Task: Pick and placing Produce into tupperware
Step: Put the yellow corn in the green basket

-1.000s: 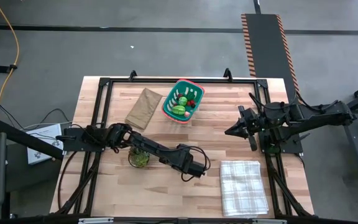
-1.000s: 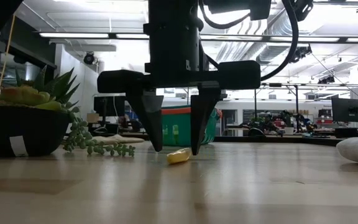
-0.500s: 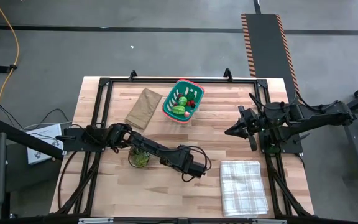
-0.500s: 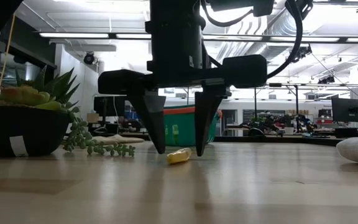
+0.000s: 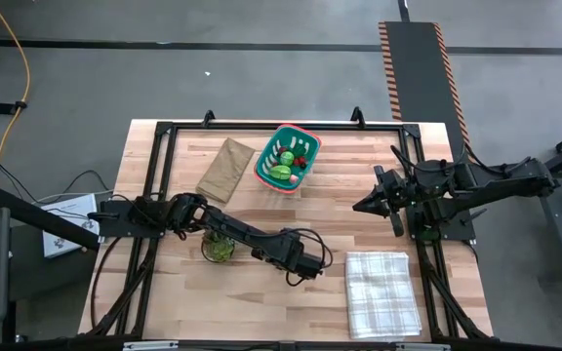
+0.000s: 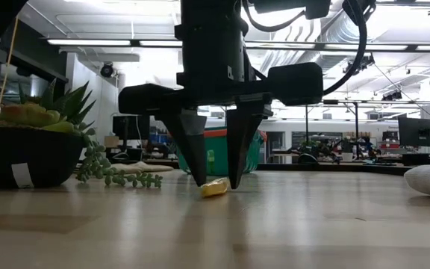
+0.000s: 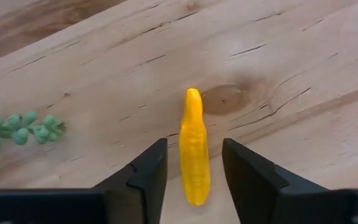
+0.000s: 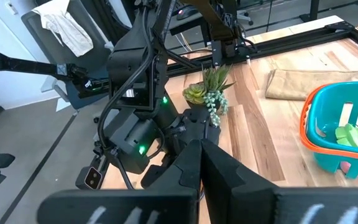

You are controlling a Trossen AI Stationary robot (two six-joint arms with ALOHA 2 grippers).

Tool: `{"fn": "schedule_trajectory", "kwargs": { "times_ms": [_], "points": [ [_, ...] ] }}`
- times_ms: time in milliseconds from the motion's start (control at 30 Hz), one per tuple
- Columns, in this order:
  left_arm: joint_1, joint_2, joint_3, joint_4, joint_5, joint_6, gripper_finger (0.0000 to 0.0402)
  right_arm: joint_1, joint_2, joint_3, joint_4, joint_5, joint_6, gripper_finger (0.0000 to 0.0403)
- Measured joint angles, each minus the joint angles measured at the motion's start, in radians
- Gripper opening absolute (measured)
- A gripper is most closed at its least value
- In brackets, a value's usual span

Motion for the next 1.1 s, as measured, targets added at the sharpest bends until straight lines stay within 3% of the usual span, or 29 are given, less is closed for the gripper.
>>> {"fn": "schedule_trajectory", "kwargs": {
  "times_ms": [267, 1100],
  "points": [
    [0.0, 0.0, 0.0, 0.019, 0.011, 0.0, 0.0105, 0.0, 0.0, 0.0, 0.0, 0.0, 0.0, 0.0001],
    [0.002, 0.0, 0.0, 0.019, 0.03, -0.001, 0.011, 0.0, 0.0, 0.0, 0.0, 0.0, 0.003, 0.0001]
  ]
}}
